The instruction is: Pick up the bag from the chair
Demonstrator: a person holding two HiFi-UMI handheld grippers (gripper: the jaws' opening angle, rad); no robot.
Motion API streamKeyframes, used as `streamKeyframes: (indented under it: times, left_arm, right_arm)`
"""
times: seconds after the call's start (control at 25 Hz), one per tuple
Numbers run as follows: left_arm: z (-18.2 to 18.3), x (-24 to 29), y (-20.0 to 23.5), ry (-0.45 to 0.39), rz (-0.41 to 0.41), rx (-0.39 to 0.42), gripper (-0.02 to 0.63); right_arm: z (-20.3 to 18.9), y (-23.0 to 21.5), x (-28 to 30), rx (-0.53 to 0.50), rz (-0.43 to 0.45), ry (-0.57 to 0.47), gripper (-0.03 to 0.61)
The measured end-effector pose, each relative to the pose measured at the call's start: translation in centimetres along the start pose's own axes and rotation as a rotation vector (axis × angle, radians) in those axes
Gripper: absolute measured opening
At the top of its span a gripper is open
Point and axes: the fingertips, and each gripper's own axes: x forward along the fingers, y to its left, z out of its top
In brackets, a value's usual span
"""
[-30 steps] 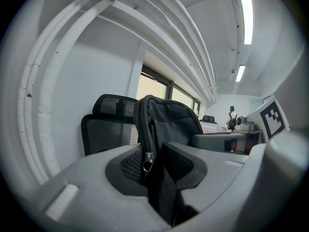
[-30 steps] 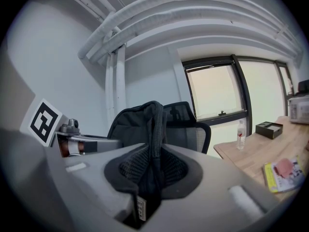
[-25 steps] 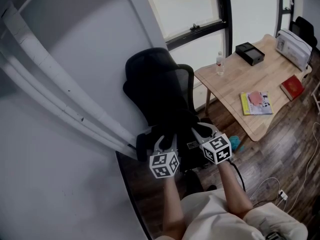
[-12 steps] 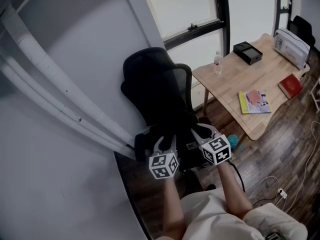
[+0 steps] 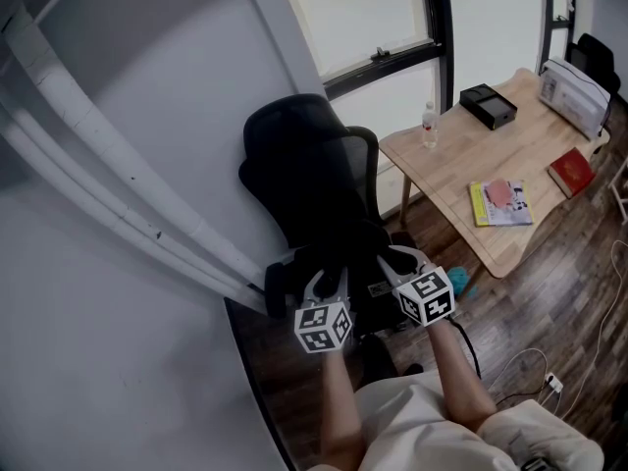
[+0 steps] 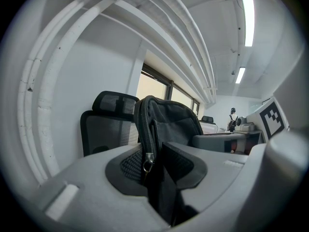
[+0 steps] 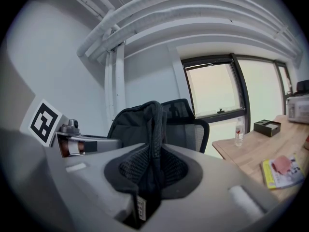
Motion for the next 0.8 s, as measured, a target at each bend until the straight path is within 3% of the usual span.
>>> streamKeyframes:
  times: [0.8]
  left_arm:
    - [-0.22, -0.31, 0.07, -0.002, -0.002, 0.003, 0.104]
  right_arm:
    - [-0.44, 0.07, 0.07, -0.002, -0.002, 0.001, 0.072]
